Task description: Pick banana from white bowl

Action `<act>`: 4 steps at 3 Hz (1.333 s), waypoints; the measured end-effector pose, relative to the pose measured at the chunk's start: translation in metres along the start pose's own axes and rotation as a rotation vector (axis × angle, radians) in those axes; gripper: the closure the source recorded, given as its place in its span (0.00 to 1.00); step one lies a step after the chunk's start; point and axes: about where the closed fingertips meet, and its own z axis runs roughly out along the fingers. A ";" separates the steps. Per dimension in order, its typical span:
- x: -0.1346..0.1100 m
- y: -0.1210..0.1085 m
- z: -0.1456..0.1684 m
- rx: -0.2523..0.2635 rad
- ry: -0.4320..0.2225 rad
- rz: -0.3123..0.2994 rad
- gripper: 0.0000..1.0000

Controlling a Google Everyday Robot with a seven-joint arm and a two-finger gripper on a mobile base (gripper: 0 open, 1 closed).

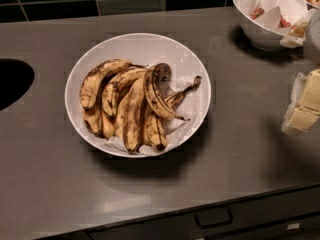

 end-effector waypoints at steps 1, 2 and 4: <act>0.000 0.000 0.000 0.000 0.000 0.000 0.00; -0.034 -0.001 0.006 0.015 0.010 -0.065 0.00; -0.085 0.001 0.018 -0.004 0.013 -0.180 0.00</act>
Offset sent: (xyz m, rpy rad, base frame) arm 0.0270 0.0820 -0.0007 -0.0833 -0.0282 0.1425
